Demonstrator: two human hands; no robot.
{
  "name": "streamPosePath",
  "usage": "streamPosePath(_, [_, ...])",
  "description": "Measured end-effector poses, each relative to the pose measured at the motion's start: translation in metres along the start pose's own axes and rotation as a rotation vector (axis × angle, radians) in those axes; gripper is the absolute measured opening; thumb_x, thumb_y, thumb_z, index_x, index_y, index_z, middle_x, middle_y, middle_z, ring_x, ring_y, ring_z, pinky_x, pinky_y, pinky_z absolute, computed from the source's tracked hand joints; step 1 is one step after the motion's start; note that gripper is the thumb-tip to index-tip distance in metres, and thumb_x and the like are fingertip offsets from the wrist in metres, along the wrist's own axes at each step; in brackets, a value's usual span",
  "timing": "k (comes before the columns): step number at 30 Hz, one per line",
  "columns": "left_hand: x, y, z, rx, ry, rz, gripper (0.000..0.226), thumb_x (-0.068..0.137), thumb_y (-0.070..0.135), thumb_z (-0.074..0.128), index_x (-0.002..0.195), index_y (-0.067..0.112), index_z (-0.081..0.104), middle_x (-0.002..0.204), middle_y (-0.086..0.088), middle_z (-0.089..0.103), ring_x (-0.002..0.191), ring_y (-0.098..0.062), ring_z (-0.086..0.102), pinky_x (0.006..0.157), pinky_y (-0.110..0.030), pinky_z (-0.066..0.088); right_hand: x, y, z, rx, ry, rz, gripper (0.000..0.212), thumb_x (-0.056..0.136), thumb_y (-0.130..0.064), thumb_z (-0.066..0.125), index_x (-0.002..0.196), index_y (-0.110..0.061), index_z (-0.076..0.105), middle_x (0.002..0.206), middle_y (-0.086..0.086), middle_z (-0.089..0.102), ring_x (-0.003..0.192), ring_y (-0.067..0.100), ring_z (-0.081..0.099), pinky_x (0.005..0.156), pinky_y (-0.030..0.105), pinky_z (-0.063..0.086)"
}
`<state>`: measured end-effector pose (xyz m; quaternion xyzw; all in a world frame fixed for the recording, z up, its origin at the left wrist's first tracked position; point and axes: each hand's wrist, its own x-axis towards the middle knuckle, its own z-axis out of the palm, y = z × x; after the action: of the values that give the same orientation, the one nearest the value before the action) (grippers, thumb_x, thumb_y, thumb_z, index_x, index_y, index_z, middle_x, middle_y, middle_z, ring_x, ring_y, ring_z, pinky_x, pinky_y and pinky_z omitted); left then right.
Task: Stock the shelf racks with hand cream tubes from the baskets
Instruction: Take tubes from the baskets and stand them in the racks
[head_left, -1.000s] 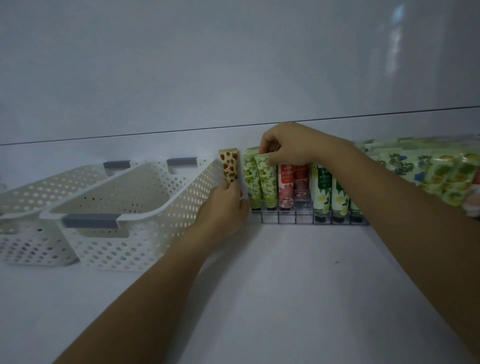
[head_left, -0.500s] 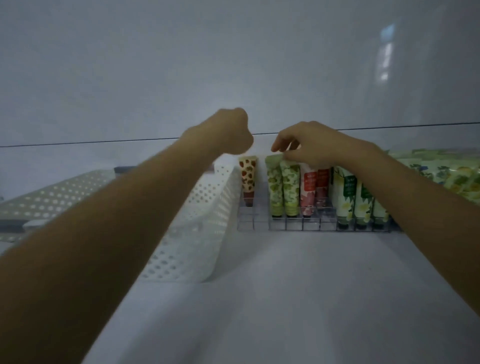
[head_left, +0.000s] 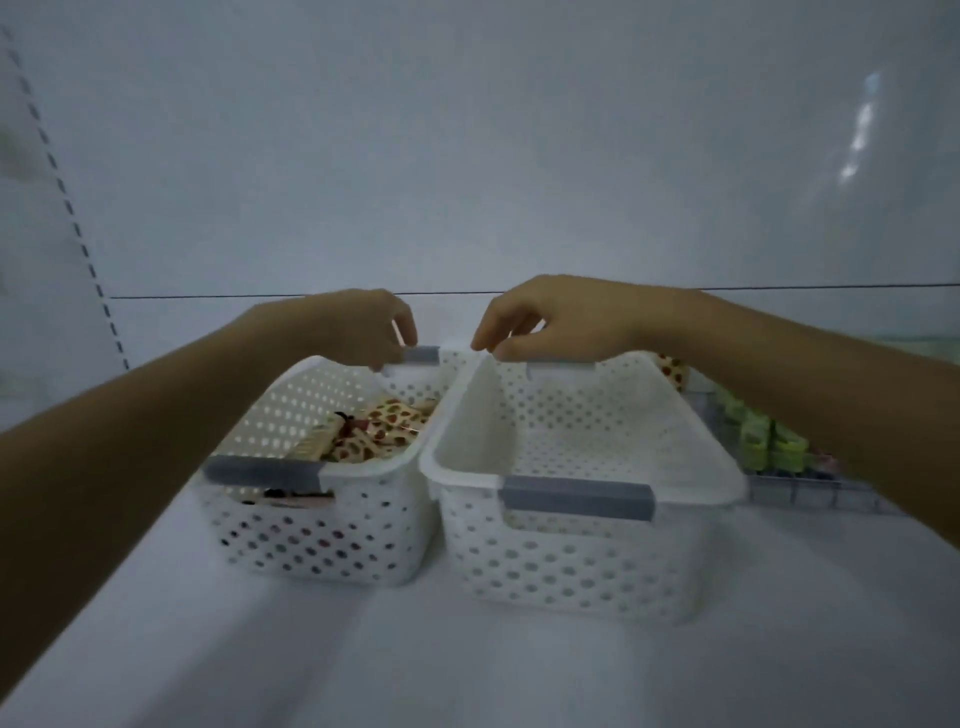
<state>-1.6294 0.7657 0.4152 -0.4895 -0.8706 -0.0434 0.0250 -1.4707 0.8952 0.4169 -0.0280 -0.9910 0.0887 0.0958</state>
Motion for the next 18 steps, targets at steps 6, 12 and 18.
streamPosePath(6, [0.009,-0.050,0.013,0.056,-0.234,0.099,0.037,0.084,0.006,0.063,0.118,0.018,0.058,0.117,0.003,0.060,0.096,-0.011,0.055,0.084,-0.024,0.044,0.049,-0.031,0.019,-0.025,-0.175,0.031,0.020,0.092,-0.028,0.055,0.110,-0.028,0.063,0.106,-0.016,0.060,0.102,0.003,0.056,0.096,0.024,0.042])
streamPosePath(12, [0.026,-0.057,0.020,0.441,-0.555,0.190,0.051,0.082,0.006,0.064,0.129,0.023,0.052,0.140,0.004,0.046,0.129,-0.015,0.040,0.091,-0.024,0.031,0.082,-0.040,0.033,-0.080,-0.282,0.147,0.022,0.090,-0.026,0.058,0.112,-0.028,0.062,0.105,-0.015,0.061,0.102,0.004,0.057,0.093,0.023,0.043])
streamPosePath(18, [0.036,-0.057,0.029,0.657,-0.594,0.306,0.043,0.082,0.018,0.067,0.122,0.029,0.057,0.140,0.007,0.043,0.129,-0.016,0.037,0.092,-0.026,0.032,0.100,-0.047,0.040,-0.068,-0.431,0.231,0.024,0.085,-0.024,0.065,0.108,-0.030,0.063,0.098,-0.018,0.063,0.090,-0.006,0.055,0.082,0.015,0.042])
